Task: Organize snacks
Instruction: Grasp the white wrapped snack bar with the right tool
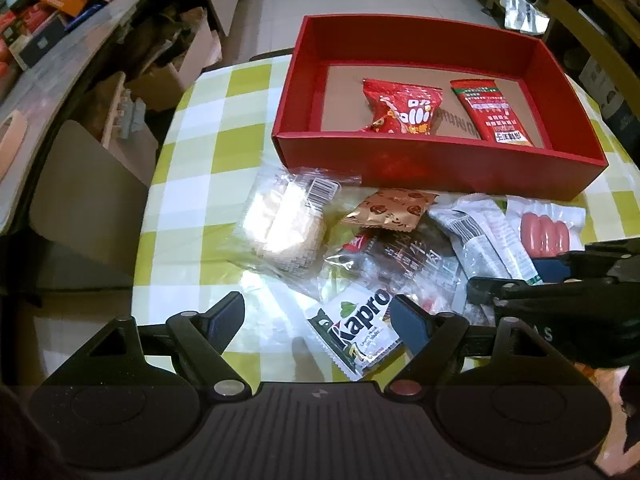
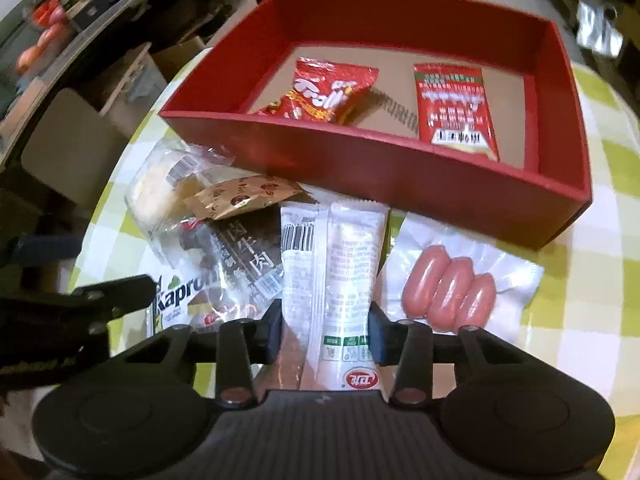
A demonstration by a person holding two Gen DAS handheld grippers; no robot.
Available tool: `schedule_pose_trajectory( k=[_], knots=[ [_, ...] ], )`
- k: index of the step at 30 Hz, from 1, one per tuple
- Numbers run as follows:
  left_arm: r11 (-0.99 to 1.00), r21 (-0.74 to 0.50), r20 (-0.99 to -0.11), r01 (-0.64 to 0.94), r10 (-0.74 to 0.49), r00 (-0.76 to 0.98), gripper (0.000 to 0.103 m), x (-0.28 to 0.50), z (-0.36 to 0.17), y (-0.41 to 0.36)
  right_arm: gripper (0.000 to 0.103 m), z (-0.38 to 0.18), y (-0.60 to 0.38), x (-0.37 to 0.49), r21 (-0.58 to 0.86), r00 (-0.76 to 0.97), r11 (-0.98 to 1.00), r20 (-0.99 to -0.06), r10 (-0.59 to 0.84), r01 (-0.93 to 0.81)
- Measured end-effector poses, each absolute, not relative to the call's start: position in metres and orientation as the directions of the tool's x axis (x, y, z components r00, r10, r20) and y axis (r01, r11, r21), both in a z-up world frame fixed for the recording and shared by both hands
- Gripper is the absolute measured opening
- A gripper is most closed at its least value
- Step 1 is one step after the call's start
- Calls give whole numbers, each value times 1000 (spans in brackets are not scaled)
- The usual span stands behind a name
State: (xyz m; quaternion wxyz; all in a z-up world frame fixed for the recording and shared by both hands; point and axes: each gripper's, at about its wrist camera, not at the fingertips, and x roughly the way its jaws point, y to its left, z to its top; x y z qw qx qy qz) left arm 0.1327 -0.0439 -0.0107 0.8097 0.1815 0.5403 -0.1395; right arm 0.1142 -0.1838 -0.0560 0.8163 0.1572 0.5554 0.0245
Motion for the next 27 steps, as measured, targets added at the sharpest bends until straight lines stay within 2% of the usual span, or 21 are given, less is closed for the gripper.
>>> schedule_pose_trajectory(
  k=[8,19,23,24,27],
  knots=[
    [881,149,-928,450,-32,370,85,131,-15,-47,45,-30,-186,95,284,440,952,-873,209,111],
    [839,30,-959,543,-128,251,85,142,-38,-64,45,-2,-199,64,353,499,923,-834,237,152],
    [815,63,-959,576,-111,262,86,143,-48,-76,45,-2,-198,54,364,495,920,-832,250,147],
    [819,58,-961,571,-109,255,86,143,-48,-75,45,-2,-199,54,363,493,920,-833,250,148],
    [820,-27,-970,572,-160,184,76,137,-46,-69,45,-4,-203,54,367,494,917,-834,248,159]
  ],
)
